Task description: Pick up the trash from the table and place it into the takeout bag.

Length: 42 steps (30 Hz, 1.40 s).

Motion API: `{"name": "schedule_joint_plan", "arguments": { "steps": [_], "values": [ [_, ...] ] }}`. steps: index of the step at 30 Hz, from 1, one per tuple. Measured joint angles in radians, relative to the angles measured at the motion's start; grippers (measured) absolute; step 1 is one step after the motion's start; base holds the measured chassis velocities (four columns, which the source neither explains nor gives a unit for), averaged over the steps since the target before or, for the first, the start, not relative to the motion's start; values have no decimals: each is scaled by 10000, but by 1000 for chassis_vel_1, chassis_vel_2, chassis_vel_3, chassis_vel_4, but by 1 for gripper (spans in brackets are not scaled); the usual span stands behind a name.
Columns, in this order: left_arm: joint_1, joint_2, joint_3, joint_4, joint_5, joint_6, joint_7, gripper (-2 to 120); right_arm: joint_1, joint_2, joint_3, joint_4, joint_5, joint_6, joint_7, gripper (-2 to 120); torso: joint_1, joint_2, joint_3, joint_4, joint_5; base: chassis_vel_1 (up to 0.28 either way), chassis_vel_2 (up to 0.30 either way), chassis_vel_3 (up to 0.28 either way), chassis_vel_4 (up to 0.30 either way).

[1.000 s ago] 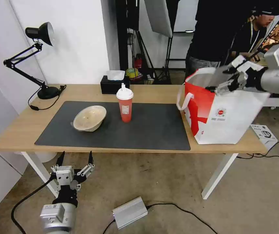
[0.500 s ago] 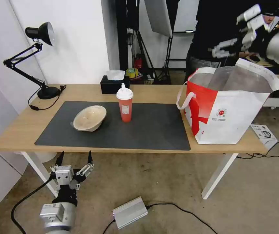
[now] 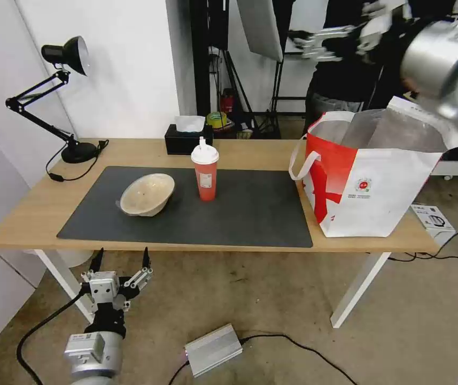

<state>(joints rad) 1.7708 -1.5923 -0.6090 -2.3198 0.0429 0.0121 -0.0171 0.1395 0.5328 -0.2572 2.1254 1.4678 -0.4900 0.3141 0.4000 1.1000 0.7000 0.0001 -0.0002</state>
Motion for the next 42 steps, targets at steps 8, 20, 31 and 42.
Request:
{"name": "schedule_joint_plan", "arguments": {
  "steps": [8, 20, 31, 42],
  "values": [
    [45, -1, 2, -12, 2, 0, 0, 100, -2171, 13, 728, 1296, -198, 327, 758, 100, -1, 0, 0, -2, 2, 0, 0, 0, 0],
    [114, 1, -13, 30, 42, -96, 5, 100, -7518, -1023, 3672, 2371, -3402, 838, 959, 100, -1, 0, -1, -4, 3, 0, 0, 0, 0],
    [204, 14, -146, 122, 46, -256, 3, 100, -13488, 843, 7069, 2701, -8091, 2137, 618, 100, -1, 0, -1, -1, 2, 0, 0, 0, 0],
    [159, 82, -109, 251, 49, -278, -1, 100, -17118, 3829, 8404, 3188, -11154, 3381, 380, 100, -2, 0, -1, -3, 1, 0, 0, 0, 0]
  ]
}}
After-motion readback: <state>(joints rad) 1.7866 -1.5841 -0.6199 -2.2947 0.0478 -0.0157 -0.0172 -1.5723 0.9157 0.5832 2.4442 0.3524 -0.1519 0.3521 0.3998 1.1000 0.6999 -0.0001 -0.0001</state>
